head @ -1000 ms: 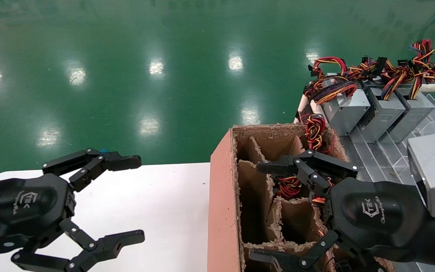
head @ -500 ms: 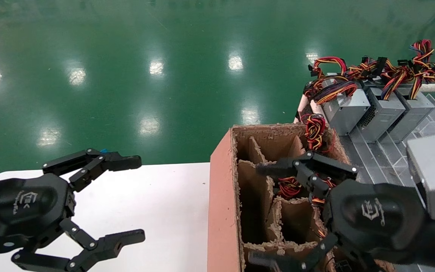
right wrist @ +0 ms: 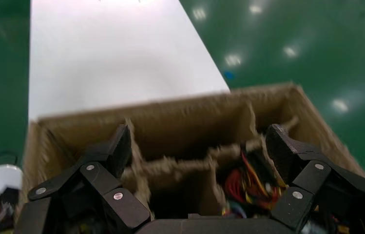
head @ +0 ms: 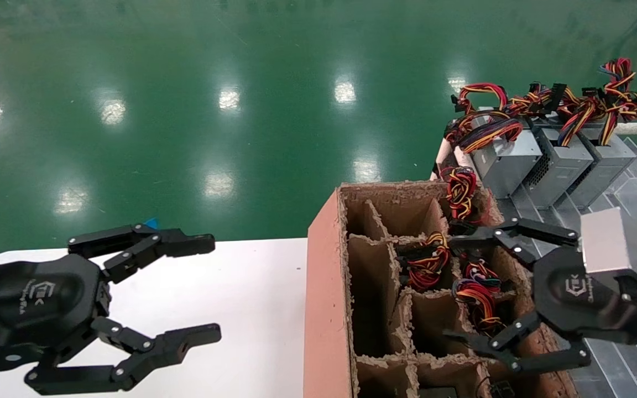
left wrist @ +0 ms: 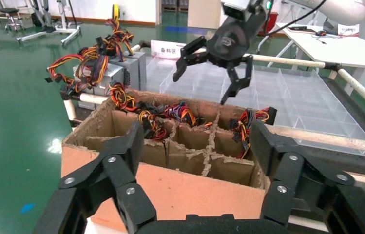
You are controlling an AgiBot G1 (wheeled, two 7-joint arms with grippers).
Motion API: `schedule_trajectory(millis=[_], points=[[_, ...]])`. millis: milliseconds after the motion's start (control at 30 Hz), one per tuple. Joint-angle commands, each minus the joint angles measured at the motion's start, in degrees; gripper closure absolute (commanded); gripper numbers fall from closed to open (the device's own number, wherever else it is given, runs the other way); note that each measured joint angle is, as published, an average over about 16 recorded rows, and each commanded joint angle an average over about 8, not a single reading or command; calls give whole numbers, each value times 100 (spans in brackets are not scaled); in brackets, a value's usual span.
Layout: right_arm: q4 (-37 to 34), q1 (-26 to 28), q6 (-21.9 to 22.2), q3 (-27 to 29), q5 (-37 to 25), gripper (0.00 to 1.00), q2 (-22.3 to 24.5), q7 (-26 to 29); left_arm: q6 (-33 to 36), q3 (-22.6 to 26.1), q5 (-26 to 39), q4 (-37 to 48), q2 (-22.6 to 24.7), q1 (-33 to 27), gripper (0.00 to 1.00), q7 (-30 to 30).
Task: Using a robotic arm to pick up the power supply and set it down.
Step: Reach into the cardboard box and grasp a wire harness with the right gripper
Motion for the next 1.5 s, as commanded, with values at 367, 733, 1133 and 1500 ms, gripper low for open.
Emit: schedule_trajectory(millis=[367, 733, 1133, 1500], points=[[-768, 725, -309, -517, -1137, 100, -308, -304, 0, 0, 0, 0, 0, 0, 100, 0], [-1415, 1137, -417, -969, -1372, 100, -539, -622, 0, 0, 0, 0, 0, 0, 100, 0], [-1676, 1428, -442, -1448, -1310, 100, -589, -679, 0, 0, 0, 0, 0, 0, 100, 0], [-1249, 1808, -446, -1967, -1278, 100, -303, -272, 0, 0, 0, 0, 0, 0, 100, 0]])
